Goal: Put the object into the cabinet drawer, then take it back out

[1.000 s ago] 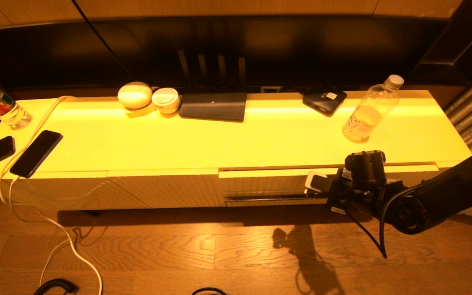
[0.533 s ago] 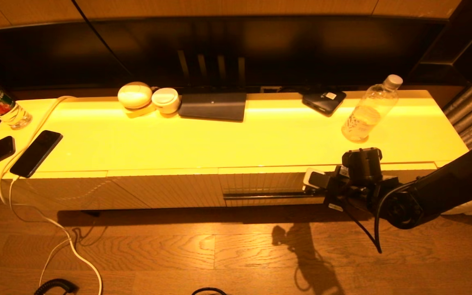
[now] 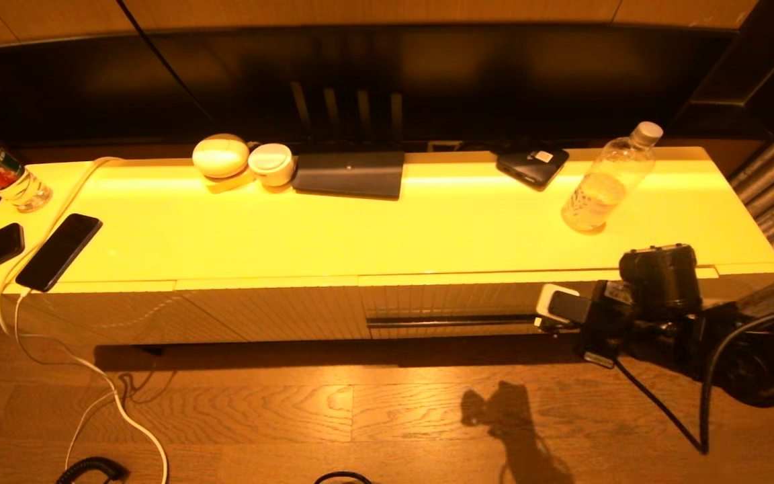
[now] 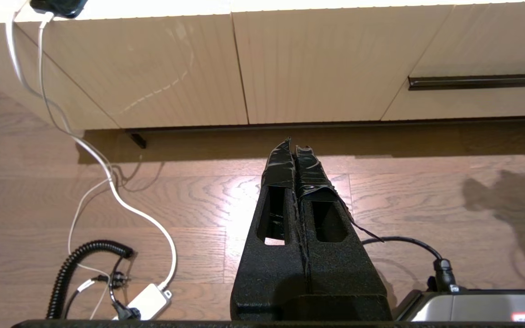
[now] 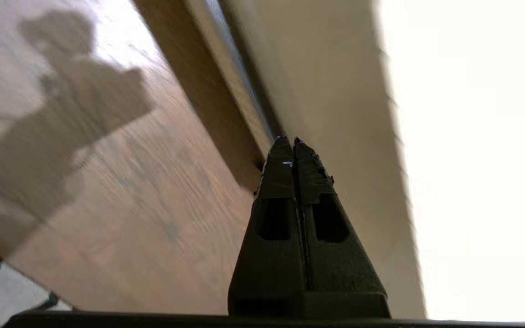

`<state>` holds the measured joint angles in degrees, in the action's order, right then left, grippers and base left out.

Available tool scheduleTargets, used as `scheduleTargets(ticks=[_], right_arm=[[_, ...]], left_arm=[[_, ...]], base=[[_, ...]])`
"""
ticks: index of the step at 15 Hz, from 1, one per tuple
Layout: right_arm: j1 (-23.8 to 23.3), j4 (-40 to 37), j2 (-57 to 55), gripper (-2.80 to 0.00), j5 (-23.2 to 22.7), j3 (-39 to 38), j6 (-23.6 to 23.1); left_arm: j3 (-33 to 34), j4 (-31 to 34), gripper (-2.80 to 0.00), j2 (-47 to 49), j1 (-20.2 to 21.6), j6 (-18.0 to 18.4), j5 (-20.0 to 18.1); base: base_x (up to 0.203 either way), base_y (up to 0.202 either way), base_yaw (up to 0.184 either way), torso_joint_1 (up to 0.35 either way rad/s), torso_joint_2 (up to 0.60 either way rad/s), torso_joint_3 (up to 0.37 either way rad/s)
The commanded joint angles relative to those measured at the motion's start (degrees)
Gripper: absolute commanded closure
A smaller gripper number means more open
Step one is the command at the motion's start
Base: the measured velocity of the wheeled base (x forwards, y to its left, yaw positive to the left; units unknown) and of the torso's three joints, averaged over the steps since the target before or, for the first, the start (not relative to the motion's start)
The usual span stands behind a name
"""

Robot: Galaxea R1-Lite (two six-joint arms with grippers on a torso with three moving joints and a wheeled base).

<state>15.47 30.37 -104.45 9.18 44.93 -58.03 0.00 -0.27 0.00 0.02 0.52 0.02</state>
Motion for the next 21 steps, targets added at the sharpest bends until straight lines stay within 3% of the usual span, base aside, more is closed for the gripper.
scheduleTargets(ticks=[1,5,10,12,16,21], right_arm=[[-1.34,-0.57,12.43,0.0,0.0,-5.15,1.09],[-4.62,-9.48,36.3,0.0,0.23,-10.36,12.21],[-9.42,-30.31,68.54,0.0,0.82,-13.88,33.77],[-10.71,-39.17,79.59,0.0,1.17,-14.69,40.22],[-14.54,-52.71,96.16,0.0,1.42,-17.69,50.45],[-15.21,-55.14,104.54,0.0,0.47,-24.72,58.14]], left_arm=[[0.09,0.0,0.0,0.0,-0.02,0.0,0.06],[0.09,0.0,0.0,0.0,-0.02,0.0,0.06],[0.09,0.0,0.0,0.0,-0.02,0.0,-0.02],[0.09,0.0,0.0,0.0,-0.02,0.0,0.06],[0.18,0.0,0.0,0.0,-0.02,0.0,0.06],[0.17,0.0,0.0,0.0,-0.02,0.0,0.06]], base=[[0.0,0.0,0.0,0.0,0.0,0.0],[0.0,0.0,0.0,0.0,0.0,0.0],[0.0,0.0,0.0,0.0,0.0,0.0],[0.0,0.0,0.0,0.0,0.0,0.0],[0.0,0.0,0.0,0.0,0.0,0.0],[0.0,0.0,0.0,0.0,0.0,0.0]])
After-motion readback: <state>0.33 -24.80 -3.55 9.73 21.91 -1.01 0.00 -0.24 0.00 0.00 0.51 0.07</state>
